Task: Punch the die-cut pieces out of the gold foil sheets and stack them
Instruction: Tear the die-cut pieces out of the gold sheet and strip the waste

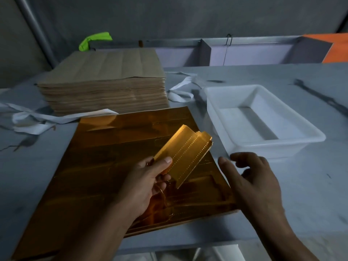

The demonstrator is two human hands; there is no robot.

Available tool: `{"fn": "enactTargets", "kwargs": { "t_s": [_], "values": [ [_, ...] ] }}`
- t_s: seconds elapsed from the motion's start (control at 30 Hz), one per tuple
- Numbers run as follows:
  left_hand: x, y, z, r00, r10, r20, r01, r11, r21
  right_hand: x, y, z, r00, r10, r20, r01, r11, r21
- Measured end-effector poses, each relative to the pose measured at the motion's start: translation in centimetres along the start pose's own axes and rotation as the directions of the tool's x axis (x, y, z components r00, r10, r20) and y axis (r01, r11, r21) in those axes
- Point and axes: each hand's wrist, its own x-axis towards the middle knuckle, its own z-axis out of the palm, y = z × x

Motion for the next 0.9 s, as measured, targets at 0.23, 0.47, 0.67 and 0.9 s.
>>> {"fn": "enactTargets", "kwargs": {
  "t_s": [0.23, 0.47, 0.67, 0.9],
  "values": [
    [-0.7, -0.2, 0.5, 0.994, 0.011, 0.106, -0.023, 0.993, 0.114, 2.4, -1.3, 1.1, 0.849, 0.264, 0.458, -0.448, 0.82, 0.356],
    [-0.6, -0.4, 0.0, 0.992, 0.012, 0.124, -0.035, 0.982, 0.183, 2.9, 0.3, 2.0, 0.782, 0.27, 0.562, -0.556, 0.709, 0.434],
    [-0.3, -0.8, -0.2, 1.0, 0.006, 0.031, -0.01, 0.991, 0.135, 2.7, 0.3, 1.9, 0.822, 0.274, 0.5, -0.522, 0.714, 0.467],
    [-0.3, -1.2, -0.1, 0.998, 0.053, 0.022, -0.056, 0.988, 0.144, 2.6, 0.5, 1.9, 0.836, 0.29, 0.466, -0.521, 0.687, 0.506]
  ]
}}
